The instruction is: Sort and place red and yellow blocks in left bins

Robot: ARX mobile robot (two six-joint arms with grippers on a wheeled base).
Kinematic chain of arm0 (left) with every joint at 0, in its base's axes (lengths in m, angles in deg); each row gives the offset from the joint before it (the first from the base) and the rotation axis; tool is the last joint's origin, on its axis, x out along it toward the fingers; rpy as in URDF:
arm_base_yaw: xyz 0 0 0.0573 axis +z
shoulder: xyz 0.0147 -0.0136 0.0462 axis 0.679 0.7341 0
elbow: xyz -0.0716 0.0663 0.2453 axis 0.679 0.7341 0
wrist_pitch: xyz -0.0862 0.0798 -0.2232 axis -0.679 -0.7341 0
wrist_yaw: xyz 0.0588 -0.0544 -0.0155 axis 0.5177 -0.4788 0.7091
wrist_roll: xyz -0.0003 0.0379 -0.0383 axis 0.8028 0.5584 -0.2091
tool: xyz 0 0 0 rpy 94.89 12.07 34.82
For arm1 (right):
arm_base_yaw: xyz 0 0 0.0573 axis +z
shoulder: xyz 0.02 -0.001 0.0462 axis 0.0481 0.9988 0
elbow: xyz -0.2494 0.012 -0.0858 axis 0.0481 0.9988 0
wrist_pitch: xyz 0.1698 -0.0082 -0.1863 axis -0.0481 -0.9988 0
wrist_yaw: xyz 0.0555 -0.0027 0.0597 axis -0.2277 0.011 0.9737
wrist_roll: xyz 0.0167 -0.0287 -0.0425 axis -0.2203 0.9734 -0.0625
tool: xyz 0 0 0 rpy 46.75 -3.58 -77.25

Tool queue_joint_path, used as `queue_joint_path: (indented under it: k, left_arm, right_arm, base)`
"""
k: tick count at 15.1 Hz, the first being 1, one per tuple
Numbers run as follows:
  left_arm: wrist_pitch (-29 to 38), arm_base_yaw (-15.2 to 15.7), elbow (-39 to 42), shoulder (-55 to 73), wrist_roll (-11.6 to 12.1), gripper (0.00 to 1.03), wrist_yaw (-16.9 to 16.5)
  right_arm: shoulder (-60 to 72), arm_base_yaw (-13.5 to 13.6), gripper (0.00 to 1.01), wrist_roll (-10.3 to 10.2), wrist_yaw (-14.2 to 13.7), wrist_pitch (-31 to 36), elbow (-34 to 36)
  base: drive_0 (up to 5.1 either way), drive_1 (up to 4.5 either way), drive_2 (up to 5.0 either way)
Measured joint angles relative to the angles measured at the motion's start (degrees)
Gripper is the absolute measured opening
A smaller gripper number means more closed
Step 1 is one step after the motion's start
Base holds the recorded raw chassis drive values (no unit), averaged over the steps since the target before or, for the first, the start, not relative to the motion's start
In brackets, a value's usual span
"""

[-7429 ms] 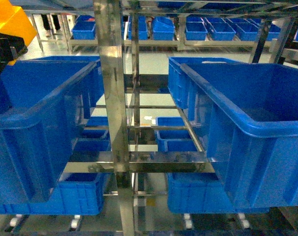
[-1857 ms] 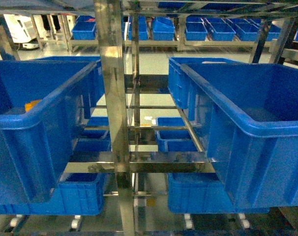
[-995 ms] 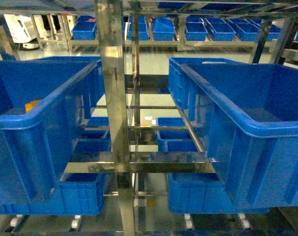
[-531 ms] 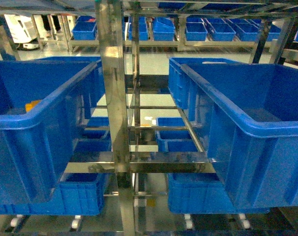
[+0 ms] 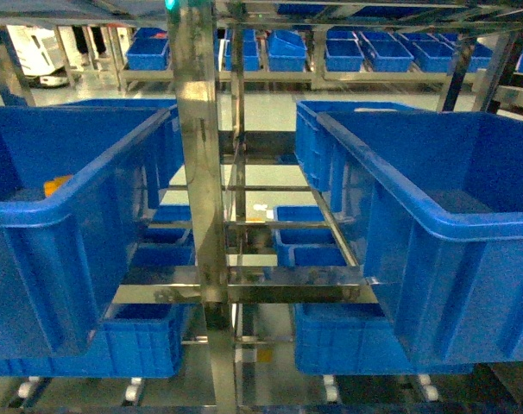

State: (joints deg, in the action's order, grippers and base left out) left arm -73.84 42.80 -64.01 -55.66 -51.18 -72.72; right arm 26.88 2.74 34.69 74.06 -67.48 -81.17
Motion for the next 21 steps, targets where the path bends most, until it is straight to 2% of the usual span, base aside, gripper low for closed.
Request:
queue_joint_path:
  k: [1,2,3,4,13,15,18,20,21]
  left_arm:
    - [-1.38,0.0,-0.02,-1.2,0.0,0.02,0.07]
    - [-2.51,0.0,-0.02,-2.19,0.0,0.02,-0.02]
    - [-3.43,0.0,-0.02,-3.23,0.0,0.02,0.02]
    - [-12.98,0.0,-0.04,-9.62,0.0,0.02,-0.04]
    - [-13.07,-0.04,-0.04,-12.04,-0.02,0.02,0.02]
    - [-13.07,-0.04,-0.04,-12.04,-0.13,0.27,0.02]
    - [-13.07,-0.04,-0.04,-12.04,-0.13,0.67,0.02]
    - [-13.07,-0.04,-0.04,-12.04,-0.11,0.98,0.02]
    - [-13.07,-0.04,-0.04,-12.04,-0.11,0.98,0.02]
  right_arm:
    - [-6.64,0.0,0.02,0.0,0.04,-7.63,0.0]
    - [-7.63,0.0,0.02,0.0,0.17,-6.29,-0.15]
    - [-7.58,0.0,0.02,0.0,0.07,-7.72,0.0]
    - [-7.65,0.0,0.02,0.0,0.09,-7.02,0.0]
    - [-7.65,0.0,0.02,0.0,0.02,-7.34,0.0]
    - [-7.65,0.0,0.25,0.0,0.02,-7.32,0.0]
    - [-7.65,0.0,0.67,0.0,0.02,-7.32,0.0]
    - [-7.65,0.0,0.96,0.0,0.02,-7.32,0.0]
    - [-7.65,0.0,0.98,0.0,0.02,-7.32,0.0]
  base:
    - [0.0,0.0,0.0]
    - [0.0,0.0,0.0]
    - [0.0,0.0,0.0]
    - [0.0,0.0,0.0]
    - [0.0,0.0,0.0]
    - [0.0,0.0,0.0]
    - [0.0,0.0,0.0]
    - [0.0,0.0,0.0]
    - [0.0,0.0,0.0]
